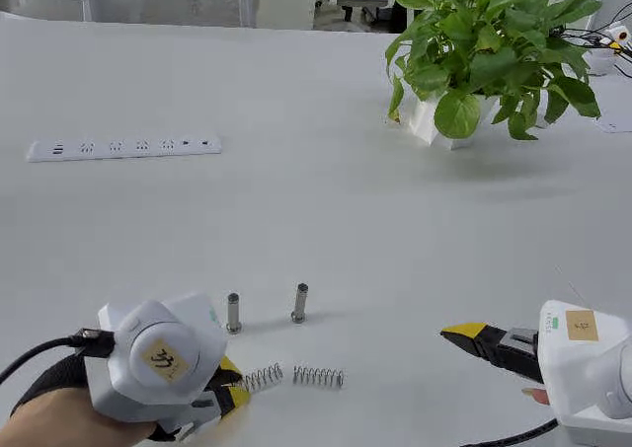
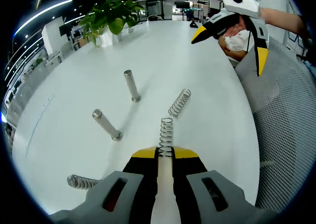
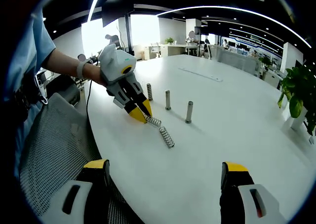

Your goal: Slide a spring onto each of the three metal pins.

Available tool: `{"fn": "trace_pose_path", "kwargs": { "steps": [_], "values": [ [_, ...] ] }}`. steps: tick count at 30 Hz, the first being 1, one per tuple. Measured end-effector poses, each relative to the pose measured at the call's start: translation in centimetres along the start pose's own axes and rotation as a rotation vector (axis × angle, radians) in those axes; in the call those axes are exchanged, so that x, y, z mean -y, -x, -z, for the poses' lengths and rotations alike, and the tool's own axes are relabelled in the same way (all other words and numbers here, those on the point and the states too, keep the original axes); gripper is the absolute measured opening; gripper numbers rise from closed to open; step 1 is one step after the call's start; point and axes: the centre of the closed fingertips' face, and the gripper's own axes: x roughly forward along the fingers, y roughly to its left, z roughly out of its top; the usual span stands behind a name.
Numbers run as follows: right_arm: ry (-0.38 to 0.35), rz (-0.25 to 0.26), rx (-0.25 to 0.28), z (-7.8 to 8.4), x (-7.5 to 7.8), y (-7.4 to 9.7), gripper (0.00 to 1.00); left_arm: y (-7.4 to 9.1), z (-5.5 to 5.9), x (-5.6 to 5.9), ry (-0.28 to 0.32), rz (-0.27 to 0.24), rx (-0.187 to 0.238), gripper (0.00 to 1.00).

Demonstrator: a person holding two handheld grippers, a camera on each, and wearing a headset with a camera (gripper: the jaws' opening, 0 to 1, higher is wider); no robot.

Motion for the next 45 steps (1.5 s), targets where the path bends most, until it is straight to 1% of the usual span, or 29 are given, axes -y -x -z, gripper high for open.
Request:
{"fn": "trace_pose_path", "kwargs": {
  "steps": [3, 4, 5, 6, 8, 13, 14, 16, 18, 22, 24, 26, 27, 29, 34, 38, 40, 43, 44, 45],
  "values": [
    [0.007, -0.006, 0.001, -0.3, 0.0, -0.2, 0.93, 0.2, 0.1, 0.3, 0.029, 0.001, 0.032, 0.06],
    [0.008, -0.008, 0.002, -0.4, -0.1, -0.4, 0.93, 0.3, 0.0, 0.5, 0.054, -0.001, 0.057, 0.06],
    [0.009, -0.010, 0.004, -0.5, -0.2, -0.5, 0.93, 0.4, 0.2, 0.6, 0.071, -0.004, 0.064, 0.06],
    [0.011, -0.013, 0.005, -0.6, -0.4, -0.6, 0.93, 0.5, 0.2, 0.8, 0.098, -0.004, 0.085, 0.06],
    [0.012, -0.023, 0.005, -0.6, -0.8, -1.0, 0.93, 0.9, 0.3, 1.1, 0.130, -0.005, 0.113, 0.06],
    [0.017, -0.043, 0.009, -0.9, -1.4, -1.5, 0.92, 2.0, 0.2, 1.8, 0.185, -0.019, 0.159, 0.06],
    [0.009, -0.053, 0.020, -1.1, -1.6, -1.6, 0.92, 2.3, 0.2, 1.8, 0.198, -0.024, 0.173, 0.06],
    [-0.006, -0.067, 0.035, -1.5, -1.9, -1.8, 0.91, 2.7, 0.1, 2.1, 0.213, -0.030, 0.187, 0.06],
    [-0.001, -0.073, 0.040, -1.7, -2.0, -1.9, 0.91, 3.1, 0.1, 2.2, 0.215, -0.037, 0.195, 0.06],
    [-0.019, -0.116, 0.068, -2.7, -2.8, -2.3, 0.87, 3.9, -0.3, 2.5, 0.216, -0.053, 0.216, 0.06],
    [-0.012, -0.127, 0.068, -3.0, -3.1, -2.7, 0.84, 4.4, -0.6, 2.7, 0.218, -0.062, 0.231, 0.06],
    [-0.016, -0.155, 0.061, -3.1, -3.6, -3.1, 0.82, 4.7, -0.9, 3.1, 0.217, -0.064, 0.243, 0.06],
    [-0.011, -0.165, 0.057, -3.2, -3.8, -3.2, 0.80, 4.9, -1.0, 3.2, 0.212, -0.068, 0.251, 0.06],
    [0.005, -0.187, 0.053, -3.6, -4.3, -3.6, 0.79, 5.2, -1.3, 3.4, 0.210, -0.069, 0.260, 0.06],
    [0.038, -0.230, 0.047, -4.6, -5.0, -4.3, 0.75, 5.9, -1.7, 4.0, 0.202, -0.076, 0.283, 0.06],
    [0.066, -0.267, 0.042, -5.5, -5.6, -4.9, 0.70, 6.4, -1.8, 4.5, 0.192, -0.079, 0.294, 0.06],
    [0.081, -0.295, 0.039, -6.0, -6.2, -5.0, 0.66, 6.5, -1.7, 4.7, 0.195, -0.079, 0.296, 0.06],
    [0.109, -0.324, 0.030, -6.4, -6.7, -5.1, 0.60, 6.7, -1.9, 5.1, 0.186, -0.072, 0.306, 0.06],
    [0.114, -0.345, 0.032, -6.6, -7.0, -5.1, 0.57, 6.8, -2.3, 5.6, 0.175, -0.053, 0.326, 0.06],
    [0.114, -0.369, 0.030, -6.7, -7.3, -5.0, 0.49, 6.9, -2.5, 5.7, 0.172, -0.051, 0.338, 0.06]
  ]
}}
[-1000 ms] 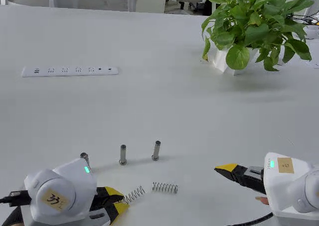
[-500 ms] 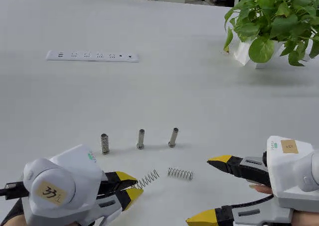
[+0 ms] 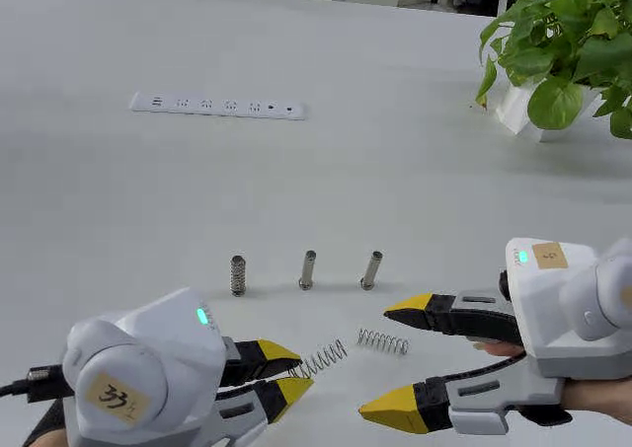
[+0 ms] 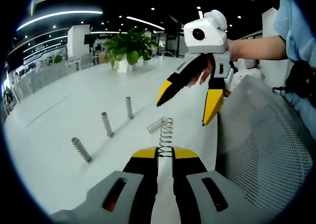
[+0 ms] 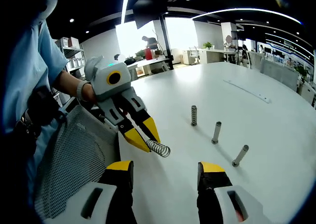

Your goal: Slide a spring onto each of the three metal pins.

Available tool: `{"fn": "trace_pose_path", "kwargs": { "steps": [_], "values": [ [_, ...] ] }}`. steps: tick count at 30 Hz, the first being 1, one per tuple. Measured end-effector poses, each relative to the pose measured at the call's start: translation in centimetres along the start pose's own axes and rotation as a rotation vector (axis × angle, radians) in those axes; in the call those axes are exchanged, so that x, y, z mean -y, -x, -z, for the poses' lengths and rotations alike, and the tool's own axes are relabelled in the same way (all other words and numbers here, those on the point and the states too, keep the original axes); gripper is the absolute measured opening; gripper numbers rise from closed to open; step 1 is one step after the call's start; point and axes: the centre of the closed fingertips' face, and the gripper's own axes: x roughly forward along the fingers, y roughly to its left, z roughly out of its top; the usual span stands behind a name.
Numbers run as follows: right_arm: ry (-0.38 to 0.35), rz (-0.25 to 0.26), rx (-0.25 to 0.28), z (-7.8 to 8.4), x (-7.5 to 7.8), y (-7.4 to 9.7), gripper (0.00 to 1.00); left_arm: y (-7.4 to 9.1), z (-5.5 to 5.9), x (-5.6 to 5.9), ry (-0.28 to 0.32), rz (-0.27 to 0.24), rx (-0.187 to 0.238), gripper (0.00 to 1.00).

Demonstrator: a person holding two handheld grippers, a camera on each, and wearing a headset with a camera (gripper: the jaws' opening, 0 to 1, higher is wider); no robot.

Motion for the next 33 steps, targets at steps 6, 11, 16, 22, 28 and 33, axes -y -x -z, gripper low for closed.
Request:
{"fn": "trace_pose_path", "kwargs": {
  "steps": [6, 11, 16, 22, 28, 33],
  "values": [
    [0.016, -0.051, -0.016, -0.5, -0.4, -0.2, 0.35, 0.1, -0.5, 0.5, -0.017, 0.018, 0.011, 0.06],
    [0.026, -0.087, -0.016, -1.0, -0.9, 0.0, 0.28, 0.1, -0.8, 0.7, -0.037, 0.035, 0.018, 0.06],
    [0.039, -0.107, -0.024, -1.2, -1.0, 0.2, 0.21, 0.1, -1.3, 0.8, -0.060, 0.048, 0.028, 0.06],
    [0.040, -0.132, -0.038, -1.1, -1.1, 0.3, 0.13, 0.1, -1.4, 1.1, -0.096, 0.070, 0.026, 0.06],
    [0.038, -0.150, -0.050, -1.0, -1.2, 0.2, 0.11, 0.0, -1.4, 1.4, -0.110, 0.083, 0.028, 0.06],
    [0.038, -0.163, -0.065, -0.7, -1.4, 0.2, 0.08, -0.1, -1.6, 1.3, -0.112, 0.088, 0.037, 0.06]
  ]
}}
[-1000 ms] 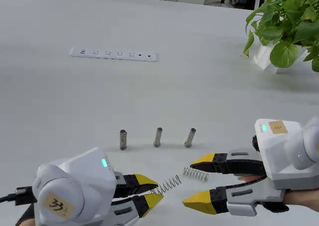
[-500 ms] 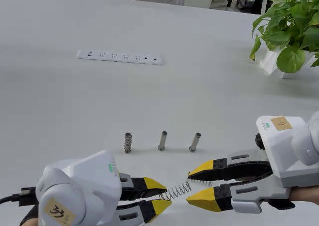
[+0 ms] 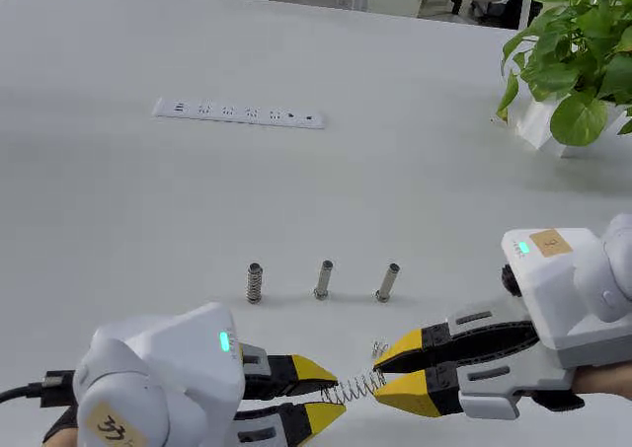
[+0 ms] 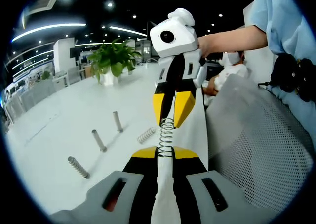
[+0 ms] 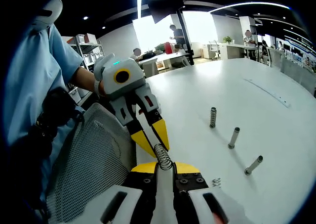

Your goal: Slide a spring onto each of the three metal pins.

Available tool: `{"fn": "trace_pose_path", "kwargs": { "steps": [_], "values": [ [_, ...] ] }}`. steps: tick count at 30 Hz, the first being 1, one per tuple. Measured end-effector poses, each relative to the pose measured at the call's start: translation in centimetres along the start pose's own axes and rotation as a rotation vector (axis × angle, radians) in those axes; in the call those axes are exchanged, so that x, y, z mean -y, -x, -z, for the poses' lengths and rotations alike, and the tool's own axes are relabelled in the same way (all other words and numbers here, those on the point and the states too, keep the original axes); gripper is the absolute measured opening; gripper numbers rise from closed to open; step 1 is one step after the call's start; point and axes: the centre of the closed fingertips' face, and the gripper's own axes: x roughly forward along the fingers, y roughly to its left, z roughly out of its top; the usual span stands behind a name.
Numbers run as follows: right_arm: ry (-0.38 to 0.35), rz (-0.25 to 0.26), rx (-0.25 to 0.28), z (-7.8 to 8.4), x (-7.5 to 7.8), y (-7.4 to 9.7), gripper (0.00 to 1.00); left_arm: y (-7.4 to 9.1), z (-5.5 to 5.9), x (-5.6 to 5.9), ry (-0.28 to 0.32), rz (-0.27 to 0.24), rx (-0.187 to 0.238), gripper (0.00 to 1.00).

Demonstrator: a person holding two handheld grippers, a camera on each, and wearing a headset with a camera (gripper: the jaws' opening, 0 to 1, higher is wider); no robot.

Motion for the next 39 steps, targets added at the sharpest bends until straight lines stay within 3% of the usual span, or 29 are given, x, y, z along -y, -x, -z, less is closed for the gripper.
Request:
{"fn": "trace_pose_path", "kwargs": {
  "steps": [10, 31, 39],
  "values": [
    [0.028, 0.005, -0.023, -0.1, -0.2, 0.0, 0.07, -0.3, 0.2, 0.0, -0.001, 0.004, -0.015, 0.06],
    [0.088, 0.059, 0.000, -1.6, -0.7, 0.3, 0.07, -0.9, 0.2, 0.0, 0.012, -0.004, -0.027, 0.06],
    [0.129, 0.068, -0.019, -1.9, -1.0, -0.1, 0.07, -1.2, 0.4, 0.2, 0.023, -0.001, -0.035, 0.06]
  ]
}}
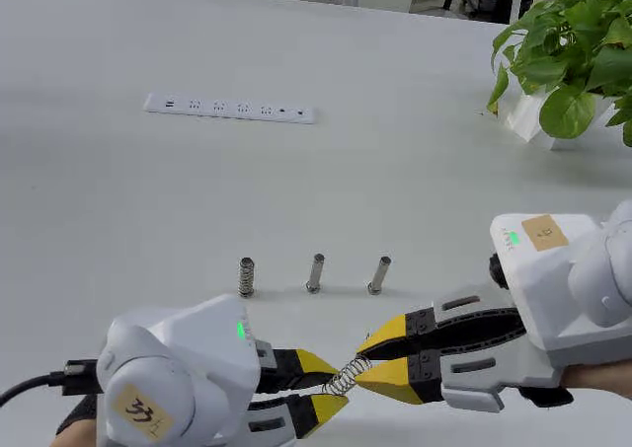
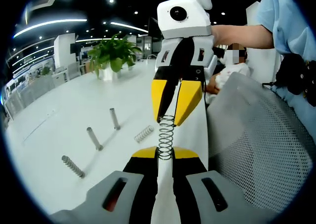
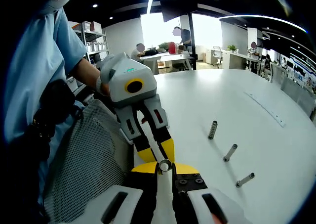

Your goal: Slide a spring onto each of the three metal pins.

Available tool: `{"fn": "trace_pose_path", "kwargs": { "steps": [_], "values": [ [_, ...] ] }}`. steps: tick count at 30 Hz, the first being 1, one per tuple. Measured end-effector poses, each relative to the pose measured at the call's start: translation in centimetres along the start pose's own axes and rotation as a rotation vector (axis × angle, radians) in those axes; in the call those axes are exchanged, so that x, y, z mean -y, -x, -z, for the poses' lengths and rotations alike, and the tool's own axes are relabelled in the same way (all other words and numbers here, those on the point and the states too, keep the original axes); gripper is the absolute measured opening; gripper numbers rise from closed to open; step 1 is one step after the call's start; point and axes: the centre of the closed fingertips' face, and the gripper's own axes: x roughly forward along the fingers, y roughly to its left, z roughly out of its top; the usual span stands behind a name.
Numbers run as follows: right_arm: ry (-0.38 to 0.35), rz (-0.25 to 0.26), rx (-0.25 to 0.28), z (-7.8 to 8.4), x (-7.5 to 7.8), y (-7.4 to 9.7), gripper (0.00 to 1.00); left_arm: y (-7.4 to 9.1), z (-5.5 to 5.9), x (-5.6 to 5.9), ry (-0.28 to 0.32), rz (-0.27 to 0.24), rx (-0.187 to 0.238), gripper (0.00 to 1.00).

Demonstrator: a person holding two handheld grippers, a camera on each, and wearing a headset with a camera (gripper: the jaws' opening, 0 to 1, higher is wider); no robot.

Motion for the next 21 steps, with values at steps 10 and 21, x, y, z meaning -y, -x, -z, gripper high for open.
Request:
{"fn": "trace_pose_path", "kwargs": {
  "steps": [10, 21],
  "values": [
    [0.033, 0.013, -0.026, 0.3, 0.2, 0.3, 0.07, -0.5, -0.2, 0.0, 0.013, -0.009, 0.010, 0.06],
    [0.129, 0.007, -0.119, 0.7, 0.6, 1.4, 0.23, -0.9, -0.9, 0.3, -0.005, 0.006, 0.022, 0.06]
  ]
}}
